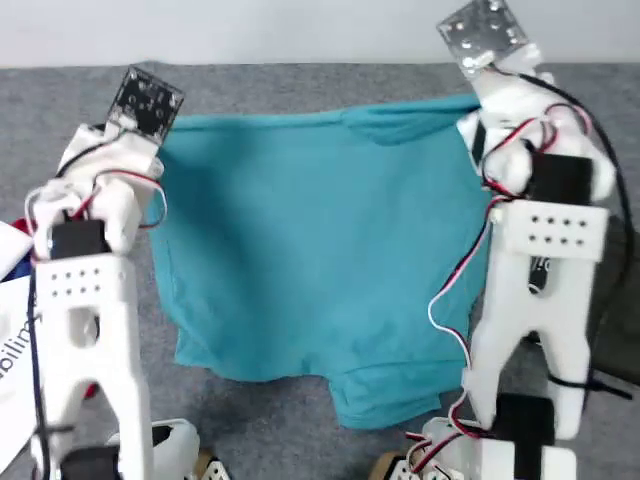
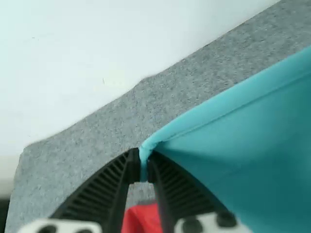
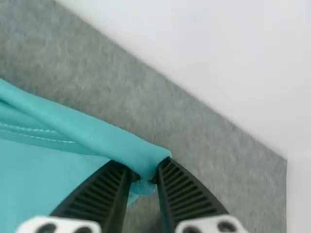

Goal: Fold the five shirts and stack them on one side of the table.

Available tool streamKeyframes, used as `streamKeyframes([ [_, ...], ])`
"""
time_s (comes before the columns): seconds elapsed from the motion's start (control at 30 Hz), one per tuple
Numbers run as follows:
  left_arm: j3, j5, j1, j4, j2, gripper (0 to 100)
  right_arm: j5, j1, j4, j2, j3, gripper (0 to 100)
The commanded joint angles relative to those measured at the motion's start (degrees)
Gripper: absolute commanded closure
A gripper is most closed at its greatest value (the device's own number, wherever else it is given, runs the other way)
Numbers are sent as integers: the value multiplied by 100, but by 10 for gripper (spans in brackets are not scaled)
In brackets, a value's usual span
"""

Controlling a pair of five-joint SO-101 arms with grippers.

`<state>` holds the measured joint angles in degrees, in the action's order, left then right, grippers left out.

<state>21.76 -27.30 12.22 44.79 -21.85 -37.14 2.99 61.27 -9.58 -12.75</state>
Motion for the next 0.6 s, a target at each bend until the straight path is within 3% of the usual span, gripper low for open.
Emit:
streamKeyframes([
  [0.0,-954,-62,0,-193,738,995,70,-101,-734,119,-44,988],
  [0.23,-2747,-62,-9,-132,2435,995,62,-127,-1982,637,-44,988],
  [0.57,-5007,-62,-9,1116,4237,995,53,-154,-2132,971,-53,988],
])
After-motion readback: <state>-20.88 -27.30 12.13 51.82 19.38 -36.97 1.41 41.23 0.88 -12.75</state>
